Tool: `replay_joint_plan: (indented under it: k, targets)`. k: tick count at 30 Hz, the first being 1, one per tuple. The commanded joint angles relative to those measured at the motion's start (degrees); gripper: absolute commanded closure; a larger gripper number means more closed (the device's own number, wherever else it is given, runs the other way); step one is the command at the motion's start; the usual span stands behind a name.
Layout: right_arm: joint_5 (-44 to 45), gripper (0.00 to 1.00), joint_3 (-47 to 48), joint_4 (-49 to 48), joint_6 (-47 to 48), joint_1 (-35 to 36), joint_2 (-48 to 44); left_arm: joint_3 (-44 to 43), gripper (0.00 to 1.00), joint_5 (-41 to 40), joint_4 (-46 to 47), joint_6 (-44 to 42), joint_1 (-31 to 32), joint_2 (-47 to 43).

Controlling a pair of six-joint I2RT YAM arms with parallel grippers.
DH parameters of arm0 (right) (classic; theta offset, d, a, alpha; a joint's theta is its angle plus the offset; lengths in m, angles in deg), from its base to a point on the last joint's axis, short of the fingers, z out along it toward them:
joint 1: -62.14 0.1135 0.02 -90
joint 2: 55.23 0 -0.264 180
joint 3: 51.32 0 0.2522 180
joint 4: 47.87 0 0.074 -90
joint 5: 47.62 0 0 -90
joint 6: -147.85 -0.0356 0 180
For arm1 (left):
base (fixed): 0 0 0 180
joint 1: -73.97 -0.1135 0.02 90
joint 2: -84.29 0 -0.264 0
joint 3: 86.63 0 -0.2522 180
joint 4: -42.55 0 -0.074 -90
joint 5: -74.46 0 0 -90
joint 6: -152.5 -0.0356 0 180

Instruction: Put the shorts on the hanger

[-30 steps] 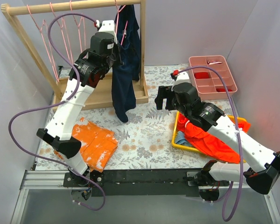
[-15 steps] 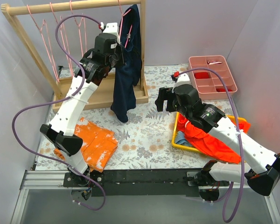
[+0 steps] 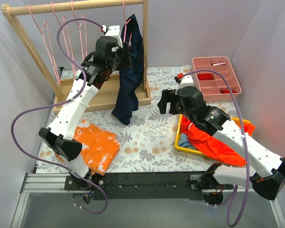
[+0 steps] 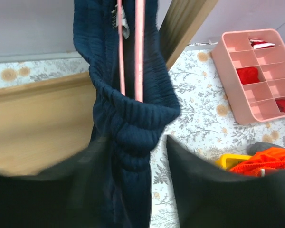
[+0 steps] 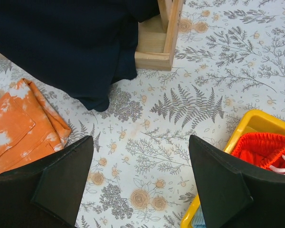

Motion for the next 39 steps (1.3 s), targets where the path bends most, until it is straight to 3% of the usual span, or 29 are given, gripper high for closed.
replay_joint_plan:
  k: [1,6,12,15,18,22,28,32,39]
  targets:
    - [-0.9,0.11,-0.3,-1.6,-0.8,-0.1,-1.7,-1.3,0.40,1.1,1.4,-0.4,-0.4,-6.9]
    - [-0.8,0.10,-0.6,-1.8,-0.7,0.0,-1.7,1.5,0.02,3.0,1.0,-0.6,-0.4,-11.5]
    - [0.0,0.08,-1.5,-2.2,-0.3,-0.1,-2.4,9.6,0.02,15.4,1.5,1.3,-0.2,-19.1]
    - [0.8,0.02,-2.4,-2.2,-0.2,-0.1,-3.2,13.9,0.02,18.0,2.2,2.8,1.0,-23.1]
    - [1.4,0.01,-4.4,-2.7,-0.4,-0.1,-4.5,19.8,0.02,17.1,2.6,4.3,5.6,-26.1]
    - [1.8,0.01,-8.1,-3.7,-1.8,-0.1,-7.0,31.2,0.02,7.5,3.7,7.0,17.7,-29.3]
    - [1.6,0.01,-15.0,-4.2,-3.9,-0.1,-9.9,54.0,0.02,9.0,14.9,14.5,19.7,-38.2]
    - [1.9,0.01,-20.4,-5.1,-5.9,-0.1,-12.5,69.9,0.02,12.9,24.9,17.9,19.9,-39.5]
    - [0.7,0.02,-25.7,-7.6,-7.5,-0.1,-15.1,75.6,0.02,7.0,29.6,23.6,20.0,-41.6]
